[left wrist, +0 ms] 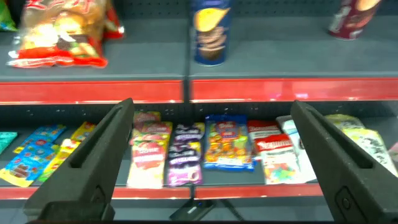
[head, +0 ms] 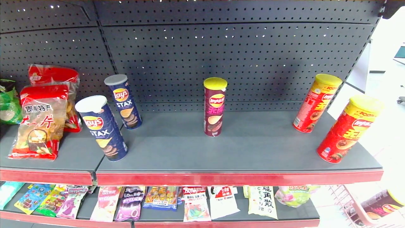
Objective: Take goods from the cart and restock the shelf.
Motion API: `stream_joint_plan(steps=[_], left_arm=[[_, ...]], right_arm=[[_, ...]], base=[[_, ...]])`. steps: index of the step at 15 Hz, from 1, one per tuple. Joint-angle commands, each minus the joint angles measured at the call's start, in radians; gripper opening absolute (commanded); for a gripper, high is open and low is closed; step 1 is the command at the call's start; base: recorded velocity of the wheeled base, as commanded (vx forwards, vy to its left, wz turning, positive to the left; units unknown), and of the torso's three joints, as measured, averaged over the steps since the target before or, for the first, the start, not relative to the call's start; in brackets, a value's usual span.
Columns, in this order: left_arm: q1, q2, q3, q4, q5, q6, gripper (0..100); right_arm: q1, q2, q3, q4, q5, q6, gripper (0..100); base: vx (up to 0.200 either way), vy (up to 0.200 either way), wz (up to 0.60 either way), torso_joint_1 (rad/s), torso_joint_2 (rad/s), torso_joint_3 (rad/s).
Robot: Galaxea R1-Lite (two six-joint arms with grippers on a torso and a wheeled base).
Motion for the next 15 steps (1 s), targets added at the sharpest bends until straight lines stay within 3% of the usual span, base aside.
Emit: stream_joint_plan(steps=[1, 12, 15], left_arm=[[-0.001, 0.0, 0.0, 0.001, 0.0, 0.0, 100], [-0.001, 0.0, 0.0, 0.001, 0.0, -0.002, 100], [-0.001, 0.0, 0.0, 0.001, 0.0, -0.002, 100]], right_arm=[[-0.001, 0.0, 0.0, 0.0, 0.0, 0.0, 100], [-0.001, 0.0, 0.0, 0.0, 0.003, -0.002, 100], [-0.001, 0.0, 0.0, 0.0, 0.023, -0.002, 100]], base=[[0.0, -0.2, 0.0, -0.007, 0.0, 0.002], [0.0, -0.2, 0.0, 0.002, 0.0, 0.002], [0.0, 0.0, 0.0, 0.0, 0.0, 0.0]])
